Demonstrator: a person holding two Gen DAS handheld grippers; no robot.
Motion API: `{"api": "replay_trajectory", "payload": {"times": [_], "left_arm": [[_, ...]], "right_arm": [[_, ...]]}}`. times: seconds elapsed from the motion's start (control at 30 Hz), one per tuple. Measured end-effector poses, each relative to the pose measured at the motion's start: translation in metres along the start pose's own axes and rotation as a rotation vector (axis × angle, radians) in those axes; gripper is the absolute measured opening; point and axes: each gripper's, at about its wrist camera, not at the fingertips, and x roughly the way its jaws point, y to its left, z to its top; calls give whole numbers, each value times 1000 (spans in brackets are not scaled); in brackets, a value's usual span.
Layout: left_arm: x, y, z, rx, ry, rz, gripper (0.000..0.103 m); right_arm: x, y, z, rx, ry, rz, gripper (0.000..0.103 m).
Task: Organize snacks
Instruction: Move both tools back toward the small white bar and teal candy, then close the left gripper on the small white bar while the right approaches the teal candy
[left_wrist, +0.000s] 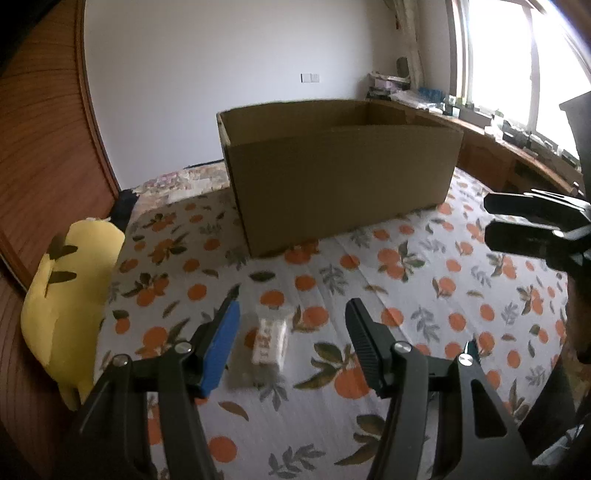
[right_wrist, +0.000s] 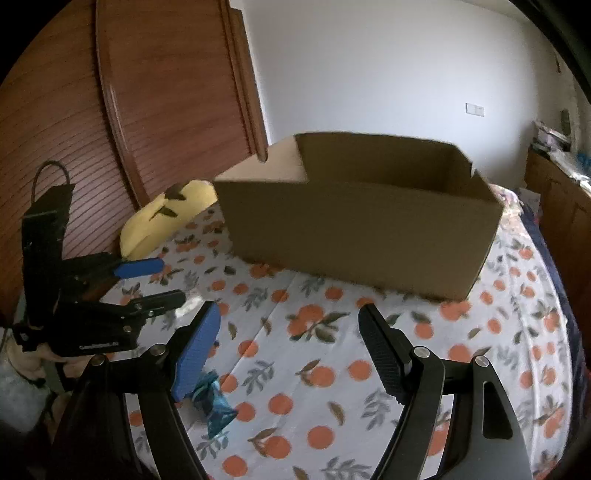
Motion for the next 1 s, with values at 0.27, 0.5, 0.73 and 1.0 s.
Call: {"api": "replay_trajectory", "payload": {"times": [0.27, 0.5, 0.73, 1.0], "left_arm": [[15, -1, -15, -12, 65, -2, 60], [25, -2, -21, -14, 103, -10, 60], [26, 3, -18, -36, 98, -17, 56], [31, 15, -8, -59, 107, 14, 55]], "right_arm": [[12, 12, -25, 11, 49, 46, 79], [26, 21, -37, -12, 91, 68, 79], [40, 32, -46, -54, 144, 103, 79], [49, 37, -49, -93, 195, 155, 79]]}}
